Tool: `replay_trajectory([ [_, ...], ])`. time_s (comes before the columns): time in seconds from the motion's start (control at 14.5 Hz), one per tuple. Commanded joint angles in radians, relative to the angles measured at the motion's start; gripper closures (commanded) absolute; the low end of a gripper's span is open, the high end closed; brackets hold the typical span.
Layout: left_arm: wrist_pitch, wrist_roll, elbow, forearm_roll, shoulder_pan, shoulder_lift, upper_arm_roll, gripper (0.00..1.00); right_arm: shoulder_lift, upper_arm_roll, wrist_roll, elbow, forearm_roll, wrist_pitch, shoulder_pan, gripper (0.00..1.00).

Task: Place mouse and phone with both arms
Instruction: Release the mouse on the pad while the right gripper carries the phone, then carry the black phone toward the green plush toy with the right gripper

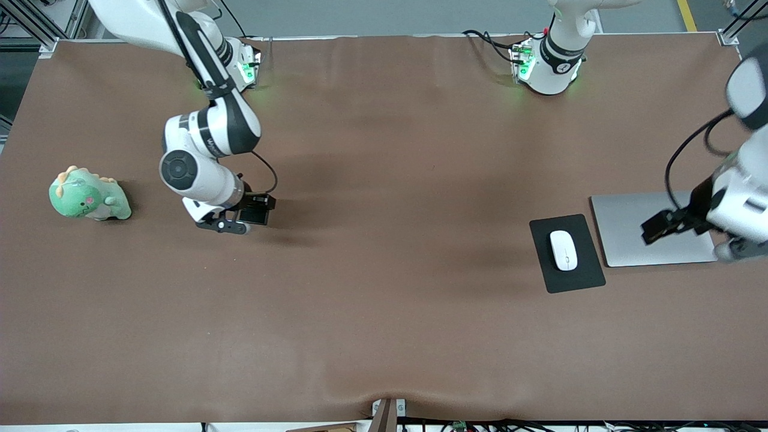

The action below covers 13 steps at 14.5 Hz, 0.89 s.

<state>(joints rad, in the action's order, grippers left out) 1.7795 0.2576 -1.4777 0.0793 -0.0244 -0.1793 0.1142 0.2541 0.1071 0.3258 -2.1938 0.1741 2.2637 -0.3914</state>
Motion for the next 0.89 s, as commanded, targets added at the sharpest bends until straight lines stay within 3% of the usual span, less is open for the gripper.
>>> replay_trajectory([
  [0.0,-0.113,-0.006,-0.01,0.01,-0.005,0.092,0.018,0.0,-0.062,-0.014,-0.065,-0.069,-0.012,0.017,0.063,1.0],
  [0.21,-0.144,-0.011,-0.022,0.004,-0.005,0.145,0.018,0.0,-0.067,0.014,-0.152,-0.121,-0.013,0.069,0.104,1.0],
  [0.41,-0.152,-0.035,-0.094,-0.003,-0.002,0.205,0.01,0.0,-0.067,0.058,-0.195,-0.139,-0.015,0.074,0.105,1.0],
  [0.55,-0.154,-0.037,-0.156,-0.039,0.044,0.251,-0.033,0.0,-0.067,0.097,-0.237,-0.155,-0.016,0.088,0.105,1.0],
  [0.69,-0.149,-0.034,-0.153,-0.076,0.06,0.248,-0.066,0.0,-0.064,0.153,-0.315,-0.184,-0.018,0.128,0.105,1.0],
  [0.83,-0.15,-0.043,-0.153,-0.078,0.055,0.253,-0.065,0.0,-0.061,0.17,-0.35,-0.208,-0.019,0.166,0.111,1.0],
])
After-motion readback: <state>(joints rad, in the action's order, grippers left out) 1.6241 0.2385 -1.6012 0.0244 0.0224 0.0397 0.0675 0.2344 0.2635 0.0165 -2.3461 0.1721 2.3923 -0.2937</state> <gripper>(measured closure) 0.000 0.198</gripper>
